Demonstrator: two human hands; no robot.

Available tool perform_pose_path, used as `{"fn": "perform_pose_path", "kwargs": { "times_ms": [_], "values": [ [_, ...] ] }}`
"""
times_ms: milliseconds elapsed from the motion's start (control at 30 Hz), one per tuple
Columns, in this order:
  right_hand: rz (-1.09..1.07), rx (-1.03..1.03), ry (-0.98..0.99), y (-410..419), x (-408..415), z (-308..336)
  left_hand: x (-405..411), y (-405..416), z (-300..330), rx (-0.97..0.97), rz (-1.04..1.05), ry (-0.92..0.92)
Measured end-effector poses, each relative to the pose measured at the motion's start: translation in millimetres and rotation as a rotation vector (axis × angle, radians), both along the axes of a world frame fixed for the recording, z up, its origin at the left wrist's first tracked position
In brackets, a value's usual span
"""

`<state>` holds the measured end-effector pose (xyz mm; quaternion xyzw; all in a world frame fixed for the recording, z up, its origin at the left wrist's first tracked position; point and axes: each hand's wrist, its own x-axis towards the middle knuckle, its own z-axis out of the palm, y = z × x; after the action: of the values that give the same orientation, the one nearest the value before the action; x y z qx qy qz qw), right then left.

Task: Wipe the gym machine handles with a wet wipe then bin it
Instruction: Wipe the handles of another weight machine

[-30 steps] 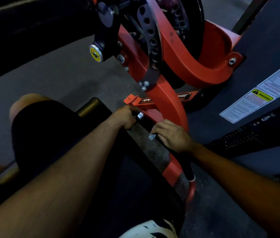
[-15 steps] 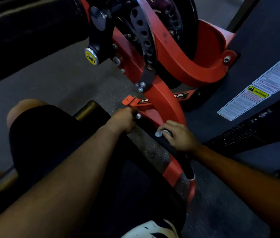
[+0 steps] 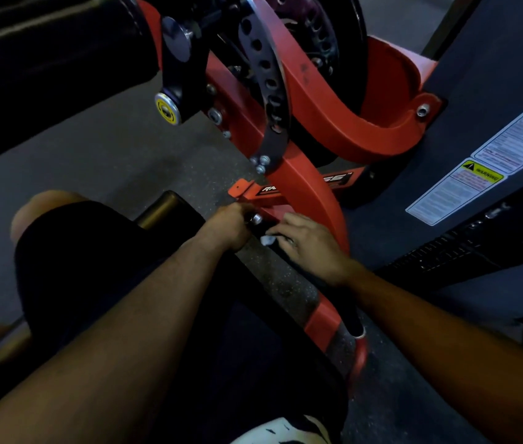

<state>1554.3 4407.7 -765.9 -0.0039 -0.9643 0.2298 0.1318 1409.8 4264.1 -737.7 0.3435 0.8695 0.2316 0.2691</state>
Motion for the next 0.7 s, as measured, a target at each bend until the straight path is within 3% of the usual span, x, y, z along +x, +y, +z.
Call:
{"fn": "perform_pose_path", "kwargs": {
  "times_ms": [233,467,700],
  "values": [
    [0.209,0.251,-0.102,24,27,-3,0,0,1,-0.024,-0.003,-0.018],
    [0.233,0.195,-0.267,37,42,17,2,-3,5,-0.033,-0.007,-0.050],
    [0.122,0.122,-0.027,5,-14,14,0,0,6,-0.001,0.038,-0.099]
  ]
}}
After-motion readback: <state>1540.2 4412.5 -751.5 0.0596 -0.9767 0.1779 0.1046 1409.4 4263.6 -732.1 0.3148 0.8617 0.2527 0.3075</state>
